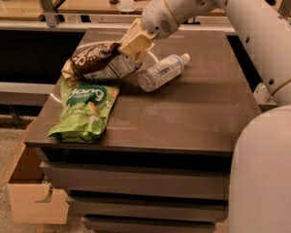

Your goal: Move brown chip bag near green rice chip bag

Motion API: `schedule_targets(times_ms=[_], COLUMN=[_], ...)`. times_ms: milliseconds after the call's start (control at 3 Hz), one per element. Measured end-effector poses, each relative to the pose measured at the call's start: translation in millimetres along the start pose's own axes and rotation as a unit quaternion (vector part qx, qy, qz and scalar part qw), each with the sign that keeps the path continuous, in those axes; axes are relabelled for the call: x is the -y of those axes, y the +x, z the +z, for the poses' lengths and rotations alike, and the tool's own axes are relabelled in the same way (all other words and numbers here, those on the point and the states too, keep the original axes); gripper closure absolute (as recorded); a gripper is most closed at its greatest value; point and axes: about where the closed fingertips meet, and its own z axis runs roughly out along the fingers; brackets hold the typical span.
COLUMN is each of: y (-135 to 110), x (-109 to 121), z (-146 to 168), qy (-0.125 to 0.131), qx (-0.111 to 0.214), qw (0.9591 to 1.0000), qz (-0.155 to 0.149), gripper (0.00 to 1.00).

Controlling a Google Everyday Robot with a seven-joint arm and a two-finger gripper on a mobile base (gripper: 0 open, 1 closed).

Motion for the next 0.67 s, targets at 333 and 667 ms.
schedule_targets(times_ms=[333,667], y=[2.3,2.6], x=[-24.9,-40.8], z=[-5.9,-8.4], qy=[-0.03,-0.046], qx=[-0.012,-0.017], qw=[0.9993,0.9984], qz=[0.018,0.028], gripper=[0.82,0.5])
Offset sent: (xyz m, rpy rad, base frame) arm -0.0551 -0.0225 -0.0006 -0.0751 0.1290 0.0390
